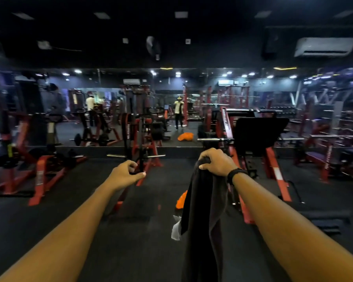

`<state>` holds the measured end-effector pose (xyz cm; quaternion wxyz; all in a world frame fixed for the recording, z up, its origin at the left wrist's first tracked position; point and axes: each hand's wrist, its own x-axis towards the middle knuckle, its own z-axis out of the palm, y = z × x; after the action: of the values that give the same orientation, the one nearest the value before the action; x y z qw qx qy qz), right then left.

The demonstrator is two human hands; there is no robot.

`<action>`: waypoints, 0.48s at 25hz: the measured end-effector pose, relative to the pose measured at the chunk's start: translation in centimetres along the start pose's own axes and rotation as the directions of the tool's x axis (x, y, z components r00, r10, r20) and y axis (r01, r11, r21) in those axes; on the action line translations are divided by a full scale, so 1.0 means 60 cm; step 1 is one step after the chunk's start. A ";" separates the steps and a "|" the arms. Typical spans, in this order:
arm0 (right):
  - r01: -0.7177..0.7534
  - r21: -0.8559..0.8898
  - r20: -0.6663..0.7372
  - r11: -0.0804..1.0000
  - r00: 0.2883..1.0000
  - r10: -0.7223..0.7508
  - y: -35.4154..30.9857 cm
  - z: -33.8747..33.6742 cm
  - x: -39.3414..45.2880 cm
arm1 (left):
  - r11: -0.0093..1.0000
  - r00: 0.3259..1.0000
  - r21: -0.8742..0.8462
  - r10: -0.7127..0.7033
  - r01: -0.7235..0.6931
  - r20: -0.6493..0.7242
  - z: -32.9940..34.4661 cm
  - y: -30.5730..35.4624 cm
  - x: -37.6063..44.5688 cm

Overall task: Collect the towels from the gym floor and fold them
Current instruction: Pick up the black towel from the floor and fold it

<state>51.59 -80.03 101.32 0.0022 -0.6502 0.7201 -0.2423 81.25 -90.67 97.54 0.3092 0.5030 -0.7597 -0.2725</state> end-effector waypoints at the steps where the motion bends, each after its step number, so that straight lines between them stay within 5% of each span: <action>1: -0.027 -0.023 -0.014 0.999 1.000 0.027 0.019 0.000 0.025 | 1.000 1.000 -0.007 0.012 -0.012 0.027 0.015 0.003 0.045; 12: -0.074 -0.092 -0.089 0.993 0.994 0.066 0.258 0.081 0.374 | 0.994 0.983 0.013 0.108 -0.111 0.145 0.220 0.010 0.490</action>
<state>35.20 -102.17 98.59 -0.0510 -0.6127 0.7528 -0.2351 62.19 -116.53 95.00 0.2626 0.4427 -0.8094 -0.2826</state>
